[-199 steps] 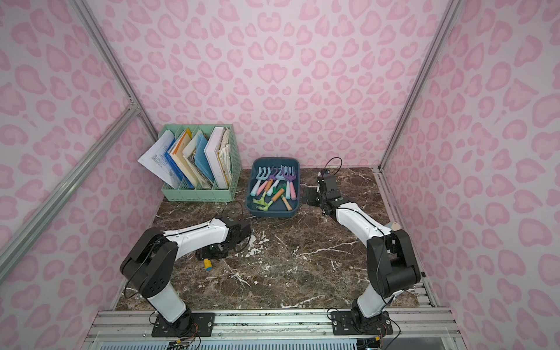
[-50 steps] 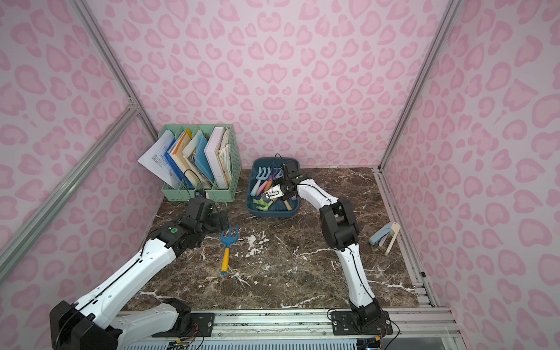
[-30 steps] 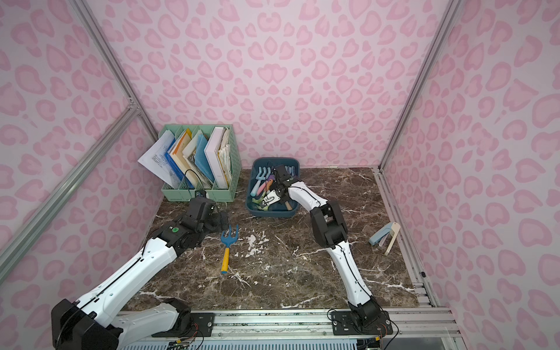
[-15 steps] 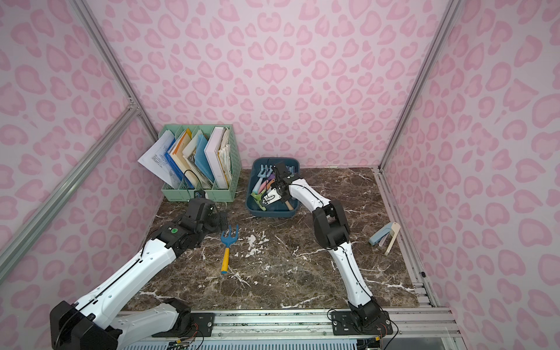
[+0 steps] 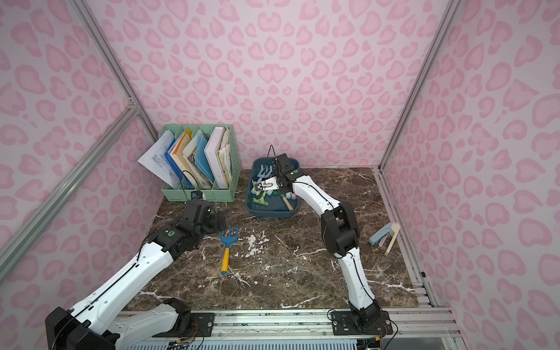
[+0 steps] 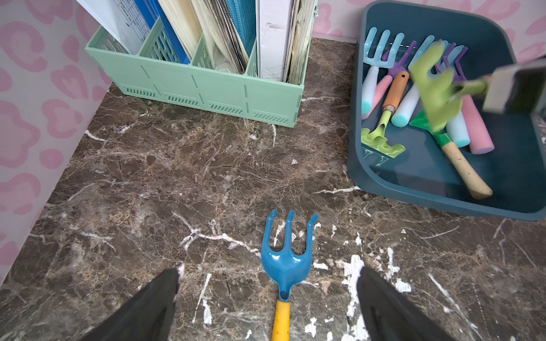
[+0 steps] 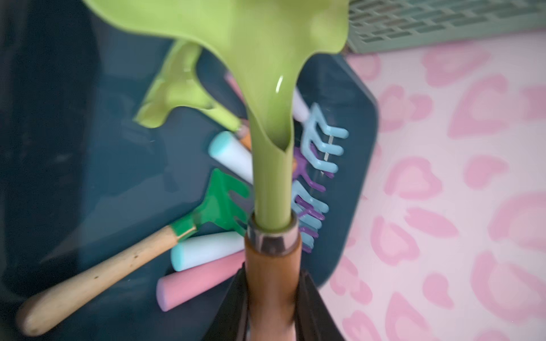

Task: Take the hand rake out of the storage box
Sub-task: Pick up the rake from the storage box, then place the rake at the center of the board.

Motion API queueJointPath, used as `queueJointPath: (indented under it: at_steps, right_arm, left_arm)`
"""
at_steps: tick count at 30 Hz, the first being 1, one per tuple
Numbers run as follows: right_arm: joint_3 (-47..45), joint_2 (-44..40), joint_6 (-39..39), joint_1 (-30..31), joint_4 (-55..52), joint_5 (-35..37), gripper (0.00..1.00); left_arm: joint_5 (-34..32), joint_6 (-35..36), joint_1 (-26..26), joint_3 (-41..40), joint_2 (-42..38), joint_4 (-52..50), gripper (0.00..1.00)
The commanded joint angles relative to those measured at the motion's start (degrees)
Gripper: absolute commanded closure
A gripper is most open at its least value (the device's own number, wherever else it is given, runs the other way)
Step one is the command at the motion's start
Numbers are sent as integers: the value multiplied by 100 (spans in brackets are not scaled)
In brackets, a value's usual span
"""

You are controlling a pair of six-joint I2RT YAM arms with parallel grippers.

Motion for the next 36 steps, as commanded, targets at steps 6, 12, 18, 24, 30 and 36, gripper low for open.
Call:
queueJointPath:
  at_steps: [6, 12, 18, 24, 30, 36]
  right_arm:
    - [-1399, -1179, 4946, 117, 372, 1442, 100]
    - [-4998, -3687, 7554, 329, 1309, 1896, 100]
    - [-6918, -5491, 9654, 368, 641, 2243, 100]
    - [-7957, -5671, 10477, -116, 329, 1842, 100]
    - [-8385, -5551, 9955, -854, 848, 1034, 100]
    - [-8199, -5006, 9546, -1149, 753, 659, 100]
  left_arm:
    - [-224, -135, 5, -28, -123, 32, 1]
    - [98, -146, 5, -106, -263, 170, 1]
    - [620, -93, -11, -154, -215, 410, 2]
    - [697, -76, -39, -149, -207, 440, 2]
    - [635, -67, -65, -221, -339, 455, 1]
    - [478, -58, -65, -271, -433, 425, 1]
